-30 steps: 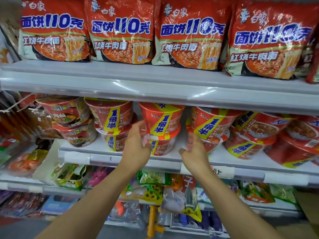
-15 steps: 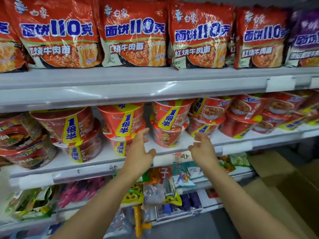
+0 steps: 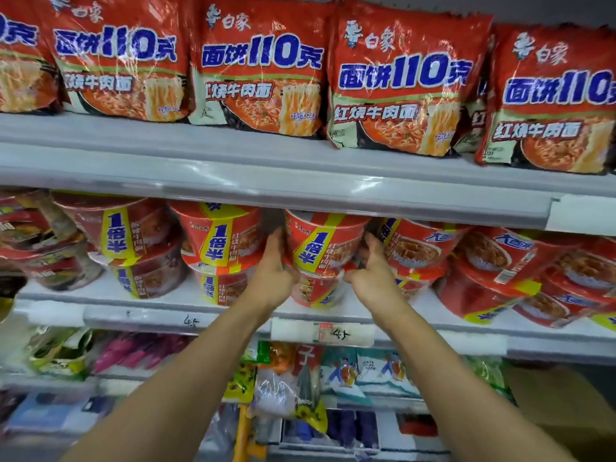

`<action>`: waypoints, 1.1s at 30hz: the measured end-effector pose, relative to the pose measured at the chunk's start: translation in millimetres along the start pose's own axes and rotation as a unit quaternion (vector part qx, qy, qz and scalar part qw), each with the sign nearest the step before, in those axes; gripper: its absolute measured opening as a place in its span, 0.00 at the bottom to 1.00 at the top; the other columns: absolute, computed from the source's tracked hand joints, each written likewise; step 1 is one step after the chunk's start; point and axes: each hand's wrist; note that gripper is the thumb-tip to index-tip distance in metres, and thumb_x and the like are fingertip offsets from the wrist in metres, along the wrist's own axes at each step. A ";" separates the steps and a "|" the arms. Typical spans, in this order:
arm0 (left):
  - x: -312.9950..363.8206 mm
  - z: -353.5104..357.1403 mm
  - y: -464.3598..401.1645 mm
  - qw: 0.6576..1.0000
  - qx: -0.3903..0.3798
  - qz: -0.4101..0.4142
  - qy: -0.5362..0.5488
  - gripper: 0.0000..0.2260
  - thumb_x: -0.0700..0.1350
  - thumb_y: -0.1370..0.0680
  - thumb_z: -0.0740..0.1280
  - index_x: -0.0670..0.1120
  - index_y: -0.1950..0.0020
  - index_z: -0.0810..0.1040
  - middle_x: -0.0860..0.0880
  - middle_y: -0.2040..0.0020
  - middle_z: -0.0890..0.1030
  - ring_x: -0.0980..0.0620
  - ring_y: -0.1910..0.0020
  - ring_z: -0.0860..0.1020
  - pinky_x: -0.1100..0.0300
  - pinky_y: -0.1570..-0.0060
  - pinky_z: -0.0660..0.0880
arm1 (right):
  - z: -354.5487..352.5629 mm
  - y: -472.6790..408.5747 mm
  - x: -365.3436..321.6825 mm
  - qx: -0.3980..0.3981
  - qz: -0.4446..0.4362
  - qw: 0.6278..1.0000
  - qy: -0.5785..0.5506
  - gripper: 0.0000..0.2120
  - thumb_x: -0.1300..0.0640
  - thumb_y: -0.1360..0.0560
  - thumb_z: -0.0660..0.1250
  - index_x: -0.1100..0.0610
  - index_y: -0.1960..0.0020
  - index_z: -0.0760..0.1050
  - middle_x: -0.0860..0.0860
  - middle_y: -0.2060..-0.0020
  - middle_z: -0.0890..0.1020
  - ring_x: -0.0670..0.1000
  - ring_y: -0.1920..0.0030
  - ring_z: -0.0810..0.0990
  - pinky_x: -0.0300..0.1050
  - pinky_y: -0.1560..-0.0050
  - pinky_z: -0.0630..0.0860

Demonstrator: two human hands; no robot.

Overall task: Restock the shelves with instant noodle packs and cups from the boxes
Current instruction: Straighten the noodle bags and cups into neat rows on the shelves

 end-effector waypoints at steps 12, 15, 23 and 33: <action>6.5 25.0 20.1 0.999 0.050 0.004 0.015 0.37 0.30 0.26 0.66 0.49 0.23 0.52 0.55 0.35 0.68 0.59 0.35 0.67 0.64 0.41 0.65 | -16.9 -10.7 6.9 -0.077 -0.029 0.997 0.002 0.36 0.67 0.24 0.64 0.46 0.24 0.52 0.49 0.27 0.66 0.51 0.28 0.65 0.57 0.28 0.63; 6.2 25.7 22.4 0.998 0.056 0.001 0.005 0.38 0.28 0.27 0.65 0.48 0.23 0.51 0.53 0.32 0.67 0.59 0.34 0.66 0.63 0.39 0.64 | -14.4 -12.5 5.4 -0.065 -0.031 0.997 0.011 0.35 0.67 0.25 0.65 0.47 0.25 0.55 0.50 0.28 0.68 0.52 0.29 0.66 0.59 0.29 0.64; 4.4 26.5 27.1 0.999 0.044 -0.001 -0.012 0.37 0.28 0.26 0.66 0.48 0.26 0.50 0.51 0.27 0.63 0.62 0.35 0.63 0.68 0.40 0.63 | -12.8 -12.3 2.4 -0.037 -0.026 0.999 0.020 0.33 0.65 0.23 0.64 0.48 0.24 0.54 0.51 0.27 0.66 0.53 0.28 0.65 0.58 0.30 0.65; -10.2 19.0 24.7 0.992 0.046 -0.067 -0.097 0.35 0.31 0.25 0.64 0.49 0.23 0.54 0.48 0.25 0.64 0.49 0.26 0.62 0.51 0.30 0.63 | -8.3 -8.9 23.7 -0.039 0.013 0.997 0.062 0.23 0.64 0.20 0.58 0.50 0.27 0.62 0.52 0.31 0.70 0.53 0.32 0.70 0.55 0.31 0.68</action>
Point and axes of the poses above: each hand's wrist, its own y-axis away from the middle knuckle, its own z-axis out of the palm, x = y × z
